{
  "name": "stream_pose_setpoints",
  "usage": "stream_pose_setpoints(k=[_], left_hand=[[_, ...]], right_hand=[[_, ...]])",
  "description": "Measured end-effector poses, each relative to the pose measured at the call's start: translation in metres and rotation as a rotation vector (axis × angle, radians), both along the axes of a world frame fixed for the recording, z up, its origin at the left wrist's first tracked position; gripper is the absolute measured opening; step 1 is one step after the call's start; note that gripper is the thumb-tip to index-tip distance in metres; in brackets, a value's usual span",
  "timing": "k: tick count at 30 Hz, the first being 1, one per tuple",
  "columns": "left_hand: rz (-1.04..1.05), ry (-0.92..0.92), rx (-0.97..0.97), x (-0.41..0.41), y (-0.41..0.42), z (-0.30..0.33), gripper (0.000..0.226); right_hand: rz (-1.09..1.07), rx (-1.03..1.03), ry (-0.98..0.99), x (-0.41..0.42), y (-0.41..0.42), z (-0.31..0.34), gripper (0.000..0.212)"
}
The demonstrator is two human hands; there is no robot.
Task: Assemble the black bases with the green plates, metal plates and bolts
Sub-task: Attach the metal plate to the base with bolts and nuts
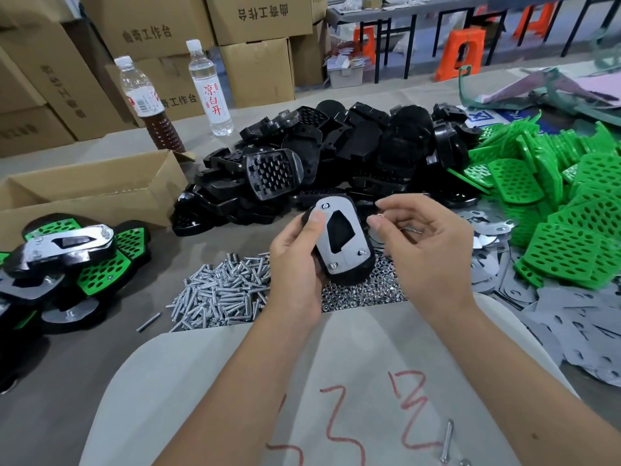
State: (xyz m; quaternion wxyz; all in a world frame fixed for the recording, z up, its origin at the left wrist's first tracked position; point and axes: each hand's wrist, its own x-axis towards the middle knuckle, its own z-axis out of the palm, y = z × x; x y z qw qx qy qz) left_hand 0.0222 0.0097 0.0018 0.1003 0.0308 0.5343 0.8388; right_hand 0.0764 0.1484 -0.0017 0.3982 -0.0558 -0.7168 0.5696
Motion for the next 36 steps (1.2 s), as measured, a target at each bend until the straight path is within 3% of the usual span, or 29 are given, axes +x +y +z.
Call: stream_pose_setpoints(k=[9, 15, 21, 29, 36], left_hand=[[-0.073, 0.04, -0.167, 0.002, 0.004, -0.003, 0.014], [-0.096, 0.077, -0.206, 0.005, 0.004, 0.0, 0.035], [-0.18, 0.134, -0.301, 0.006, 0.006, -0.002, 0.033], [-0.147, 0.162, -0.408, 0.007, 0.011, -0.01, 0.028], [-0.086, 0.152, -0.432, 0.01, 0.011, -0.006, 0.028]], right_hand=[[0.042, -0.066, 0.02, 0.0, 0.001, 0.002, 0.019], [0.008, 0.051, -0.005, -0.002, 0.001, 0.0, 0.016], [0.084, 0.052, -0.033, -0.004, 0.001, -0.002, 0.015], [0.02, 0.195, 0.052, -0.001, -0.003, -0.002, 0.019], [0.021, 0.214, 0.007, -0.001, -0.007, 0.001, 0.013]])
